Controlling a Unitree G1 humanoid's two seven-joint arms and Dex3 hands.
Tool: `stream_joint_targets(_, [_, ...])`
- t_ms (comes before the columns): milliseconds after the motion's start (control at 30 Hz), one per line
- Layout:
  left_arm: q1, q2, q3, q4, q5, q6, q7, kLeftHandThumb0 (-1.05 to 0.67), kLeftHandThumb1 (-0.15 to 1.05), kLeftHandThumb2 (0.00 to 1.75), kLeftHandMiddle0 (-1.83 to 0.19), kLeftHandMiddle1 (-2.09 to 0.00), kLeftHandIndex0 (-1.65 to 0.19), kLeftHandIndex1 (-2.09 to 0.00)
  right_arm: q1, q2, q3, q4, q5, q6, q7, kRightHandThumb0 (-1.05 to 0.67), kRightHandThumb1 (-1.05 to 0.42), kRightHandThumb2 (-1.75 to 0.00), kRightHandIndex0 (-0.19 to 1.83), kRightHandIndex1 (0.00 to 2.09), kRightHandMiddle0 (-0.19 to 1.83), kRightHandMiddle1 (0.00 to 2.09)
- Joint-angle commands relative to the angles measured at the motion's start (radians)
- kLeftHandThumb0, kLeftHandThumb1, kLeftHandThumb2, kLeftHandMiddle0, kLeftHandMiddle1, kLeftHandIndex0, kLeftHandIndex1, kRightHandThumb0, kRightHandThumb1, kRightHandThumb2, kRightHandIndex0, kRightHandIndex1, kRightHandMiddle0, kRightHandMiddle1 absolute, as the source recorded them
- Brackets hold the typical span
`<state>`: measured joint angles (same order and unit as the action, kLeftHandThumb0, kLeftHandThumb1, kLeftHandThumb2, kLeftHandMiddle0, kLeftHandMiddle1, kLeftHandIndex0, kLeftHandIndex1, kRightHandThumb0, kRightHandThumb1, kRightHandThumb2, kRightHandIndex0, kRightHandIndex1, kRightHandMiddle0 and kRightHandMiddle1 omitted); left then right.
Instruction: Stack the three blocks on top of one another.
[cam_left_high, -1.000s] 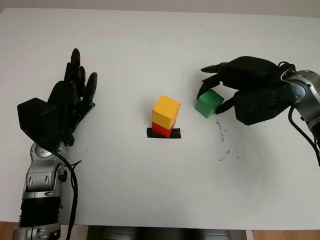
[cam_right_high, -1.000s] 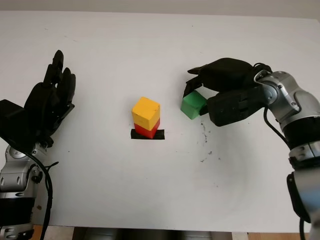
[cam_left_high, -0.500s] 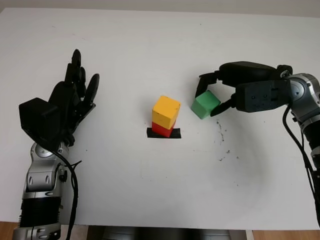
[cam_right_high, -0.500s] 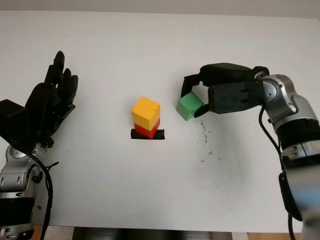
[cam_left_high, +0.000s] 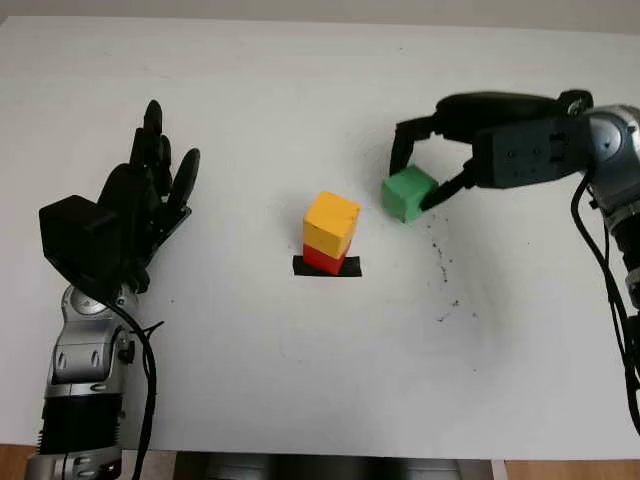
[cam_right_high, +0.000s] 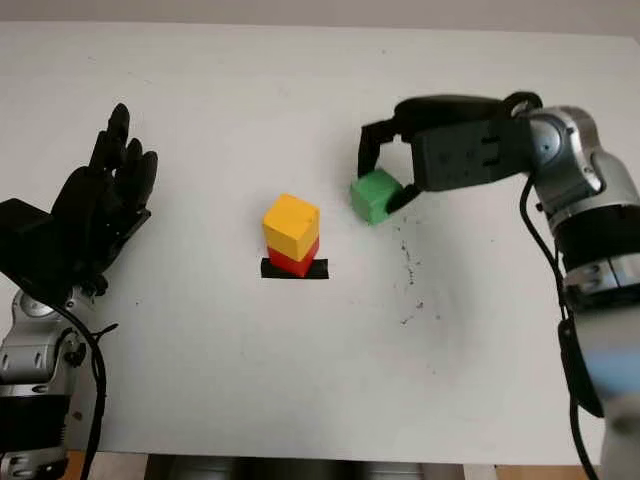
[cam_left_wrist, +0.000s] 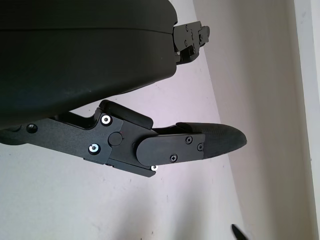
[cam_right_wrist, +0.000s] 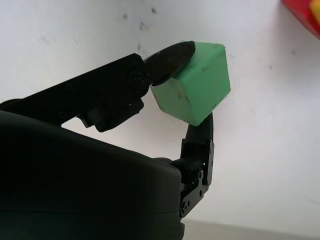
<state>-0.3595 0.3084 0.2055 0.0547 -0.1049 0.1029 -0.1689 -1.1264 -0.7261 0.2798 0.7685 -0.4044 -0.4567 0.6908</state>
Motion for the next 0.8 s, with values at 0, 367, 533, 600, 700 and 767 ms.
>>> stream_joint_targets(0, [0.006,-0.004,-0.004,-0.011,-0.002,0.000,0.003,-0.70,1.05,0.47,0.19,-0.05,0.17,-0.05,-0.027,0.005,-0.017,-0.010,0.020,-0.009,0.007,-0.36,-0.92,-0.05,0.26,0.06,0.43,1.41])
stream_joint_targets(367, [0.004,0.003,-0.005,-0.003,0.000,-0.008,-0.003,-0.71,1.05,0.48,0.19,-0.03,0.18,-0.05,-0.054,0.028,-0.053,-0.018,0.096,-0.052,0.016,-0.39,-0.91,-0.05,0.28,0.07,0.42,1.55])
stream_joint_targets(533, [-0.001,-0.001,-0.003,-0.001,-0.002,-0.005,-0.001,-0.71,1.05,0.48,0.19,-0.03,0.18,-0.05,-0.058,0.043,-0.083,-0.092,0.147,0.046,0.061,-0.36,-0.91,-0.05,0.26,0.05,0.41,1.55])
stream_joint_targets(600, [-0.002,-0.003,-0.002,0.002,-0.003,-0.007,0.000,-0.72,1.05,0.47,0.19,-0.03,0.18,-0.05,-0.056,0.054,-0.101,-0.124,0.181,0.090,0.073,-0.34,-0.91,-0.05,0.26,0.05,0.42,1.55])
stream_joint_targets(700, [-0.004,0.003,-0.005,0.010,0.002,-0.016,-0.003,-0.72,1.05,0.48,0.19,-0.04,0.19,-0.05,-0.053,0.063,-0.119,-0.173,0.211,0.135,0.080,-0.36,-0.90,-0.05,0.27,0.06,0.43,1.55])
stream_joint_targets(767, [-0.005,0.004,-0.005,0.010,0.002,-0.012,-0.004,-0.72,1.05,0.48,0.19,-0.04,0.19,-0.05,-0.050,0.068,-0.130,-0.202,0.233,0.158,0.087,-0.39,-0.90,-0.05,0.30,0.07,0.43,1.55])
